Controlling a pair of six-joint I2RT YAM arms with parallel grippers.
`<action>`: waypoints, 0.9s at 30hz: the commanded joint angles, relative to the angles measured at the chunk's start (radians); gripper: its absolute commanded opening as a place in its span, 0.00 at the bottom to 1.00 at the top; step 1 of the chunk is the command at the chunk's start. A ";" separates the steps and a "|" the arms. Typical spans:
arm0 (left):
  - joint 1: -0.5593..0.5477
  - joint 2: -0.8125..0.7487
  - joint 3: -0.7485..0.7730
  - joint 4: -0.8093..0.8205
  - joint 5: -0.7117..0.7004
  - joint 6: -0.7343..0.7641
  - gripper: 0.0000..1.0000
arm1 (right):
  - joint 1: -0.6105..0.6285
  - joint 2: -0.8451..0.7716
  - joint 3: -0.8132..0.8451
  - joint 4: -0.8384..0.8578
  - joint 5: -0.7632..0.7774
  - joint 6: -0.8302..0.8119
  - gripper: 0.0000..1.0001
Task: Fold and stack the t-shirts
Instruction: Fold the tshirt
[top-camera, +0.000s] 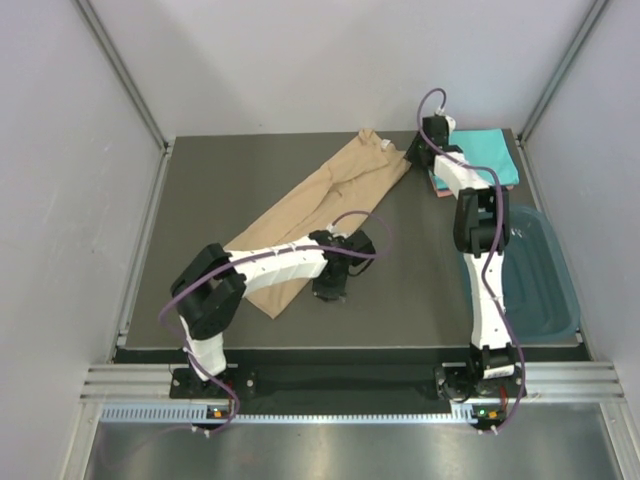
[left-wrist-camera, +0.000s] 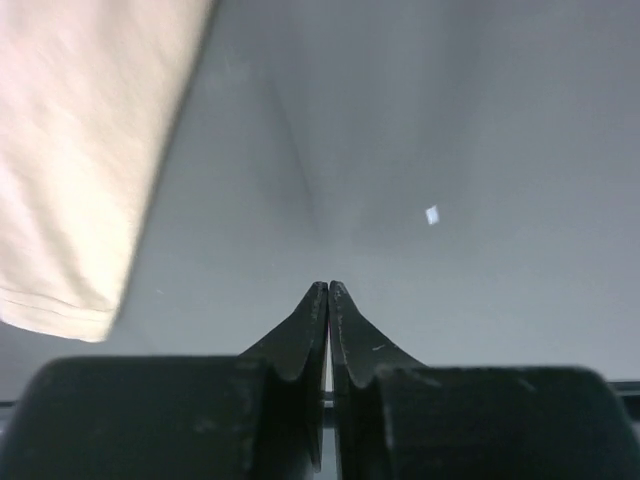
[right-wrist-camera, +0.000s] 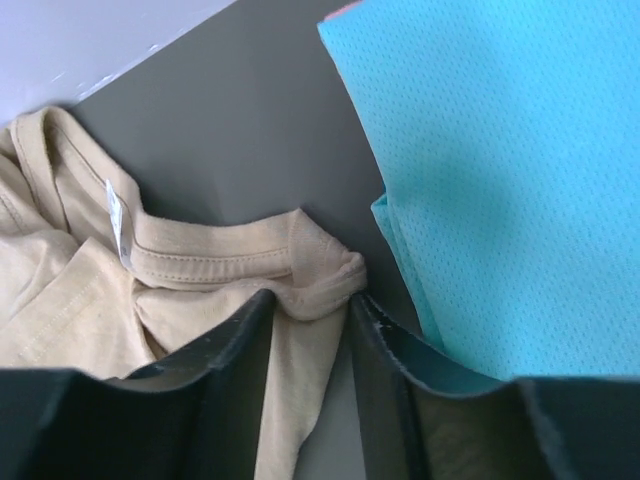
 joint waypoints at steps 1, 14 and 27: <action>0.091 -0.062 0.102 -0.090 -0.085 0.081 0.09 | -0.011 -0.084 -0.023 0.019 -0.020 0.032 0.39; 0.852 -0.119 0.104 0.131 0.134 0.353 0.33 | 0.220 -0.570 -0.540 -0.172 0.176 0.447 0.54; 1.177 -0.144 0.033 0.290 0.152 0.236 0.35 | 0.689 -0.688 -0.747 -0.350 0.089 0.891 0.54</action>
